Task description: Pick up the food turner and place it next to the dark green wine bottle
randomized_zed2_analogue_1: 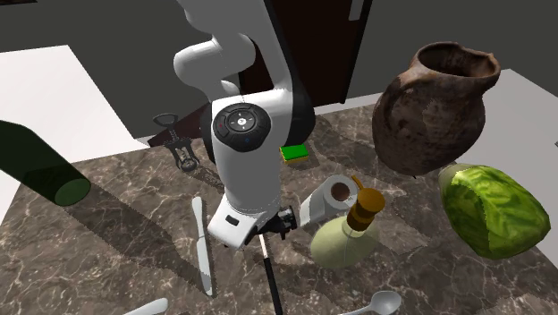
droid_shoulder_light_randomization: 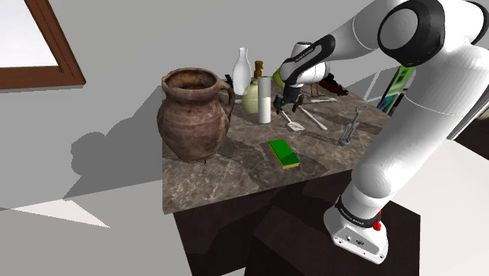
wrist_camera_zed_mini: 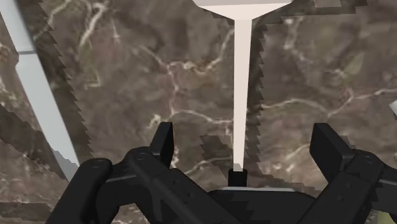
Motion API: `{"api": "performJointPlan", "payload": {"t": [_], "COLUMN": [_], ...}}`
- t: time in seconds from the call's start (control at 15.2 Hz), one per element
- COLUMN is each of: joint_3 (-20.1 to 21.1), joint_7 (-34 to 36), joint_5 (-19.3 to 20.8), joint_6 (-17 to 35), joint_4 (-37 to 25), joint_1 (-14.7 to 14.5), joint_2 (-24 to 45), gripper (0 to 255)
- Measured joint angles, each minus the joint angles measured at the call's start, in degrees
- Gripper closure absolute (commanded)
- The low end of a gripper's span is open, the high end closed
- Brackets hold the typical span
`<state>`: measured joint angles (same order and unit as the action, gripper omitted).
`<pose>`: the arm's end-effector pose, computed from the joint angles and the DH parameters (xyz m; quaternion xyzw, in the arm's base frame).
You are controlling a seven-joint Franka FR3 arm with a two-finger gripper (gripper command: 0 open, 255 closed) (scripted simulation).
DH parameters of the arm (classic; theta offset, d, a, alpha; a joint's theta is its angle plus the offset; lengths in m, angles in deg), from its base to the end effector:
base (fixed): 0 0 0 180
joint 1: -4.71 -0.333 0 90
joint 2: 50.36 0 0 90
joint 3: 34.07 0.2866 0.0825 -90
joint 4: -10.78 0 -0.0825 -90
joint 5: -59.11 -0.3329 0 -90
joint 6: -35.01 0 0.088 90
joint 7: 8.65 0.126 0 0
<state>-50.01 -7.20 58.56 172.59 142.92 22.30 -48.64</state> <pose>0.4038 -0.2673 0.3263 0.9523 -0.3035 0.0315 0.0099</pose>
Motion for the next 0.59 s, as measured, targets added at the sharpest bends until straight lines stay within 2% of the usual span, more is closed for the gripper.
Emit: {"api": "performJointPlan", "payload": {"t": [0.26, 0.33, 0.59], "joint_3": [-0.01, -0.01, -0.01], "joint_7": [-0.04, -0.04, -0.04], "joint_5": [-0.03, -0.03, -0.03], "joint_6": [0.14, 0.14, 0.14], "joint_4": [0.07, 0.07, 0.07], "joint_1": [0.01, 0.01, 0.01], "joint_2": [0.06, 0.06, 0.06], "gripper": [0, 255, 255]}}
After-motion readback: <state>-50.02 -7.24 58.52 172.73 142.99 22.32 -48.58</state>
